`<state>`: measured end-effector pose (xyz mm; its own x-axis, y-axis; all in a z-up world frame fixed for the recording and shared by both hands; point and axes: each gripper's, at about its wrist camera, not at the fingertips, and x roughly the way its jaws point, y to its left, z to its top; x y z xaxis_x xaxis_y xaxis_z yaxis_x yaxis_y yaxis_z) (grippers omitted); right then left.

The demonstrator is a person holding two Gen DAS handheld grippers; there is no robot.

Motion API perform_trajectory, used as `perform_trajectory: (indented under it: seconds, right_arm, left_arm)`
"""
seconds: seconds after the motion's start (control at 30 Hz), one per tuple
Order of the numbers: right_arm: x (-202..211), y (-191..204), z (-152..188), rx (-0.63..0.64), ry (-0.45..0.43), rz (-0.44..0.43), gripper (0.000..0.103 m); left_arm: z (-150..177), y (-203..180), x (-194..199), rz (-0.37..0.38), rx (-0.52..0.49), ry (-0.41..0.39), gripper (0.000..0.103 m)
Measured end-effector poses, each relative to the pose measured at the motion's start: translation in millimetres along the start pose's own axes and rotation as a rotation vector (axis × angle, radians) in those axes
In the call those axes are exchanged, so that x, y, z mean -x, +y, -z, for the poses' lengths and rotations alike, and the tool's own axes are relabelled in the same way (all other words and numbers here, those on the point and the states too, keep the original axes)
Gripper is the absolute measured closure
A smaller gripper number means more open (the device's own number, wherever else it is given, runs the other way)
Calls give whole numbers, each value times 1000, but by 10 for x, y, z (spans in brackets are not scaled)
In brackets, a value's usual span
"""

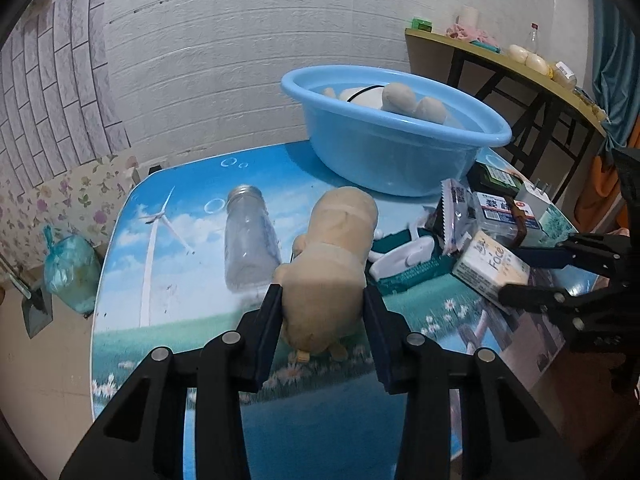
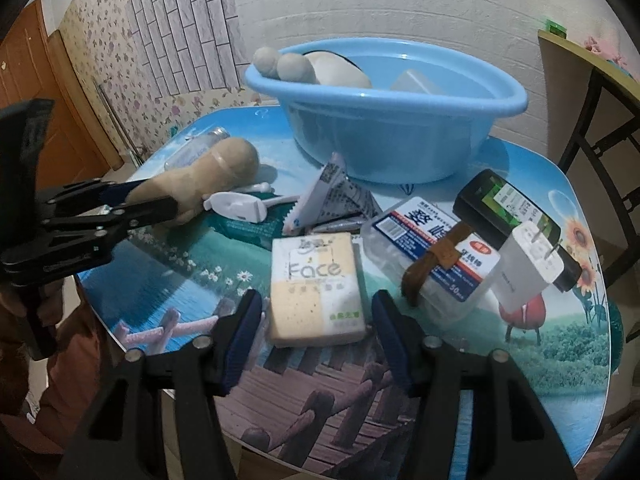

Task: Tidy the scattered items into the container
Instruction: 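Grasp the tan plush toy with the left tool while the right tool grasps the Face tissue pack, then carry the tan plush to the basin with the left tool while the right carries the tissue pack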

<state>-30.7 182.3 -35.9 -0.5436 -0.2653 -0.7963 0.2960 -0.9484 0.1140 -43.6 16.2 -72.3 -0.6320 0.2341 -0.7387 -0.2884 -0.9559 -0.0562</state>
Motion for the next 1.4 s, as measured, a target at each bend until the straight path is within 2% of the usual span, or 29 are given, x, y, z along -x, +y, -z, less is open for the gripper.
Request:
perform_trajectory:
  seconds: [0.2,0.87,1.03,1.1,1.4]
  right_arm:
    - [94,18,42,15,-20,-5,59]
    - [403,-187,245,-38,-82,27,59]
    - [407,-229,293,-51,-75,28,59]
    - [405,-226,296,-50,-76,27,59]
    - [356,-200,314,-27,-64,27,59]
  left_arm:
    - [128,6,138,-4,32,4,64]
    - [465,-224,505,-36,-2,21,63]
    - [489,-259,493,-41,-12,33,55]
    - [471,-258,482,-51,-15,32,46]
    - [408,-243,338,-73,-38,48,37]
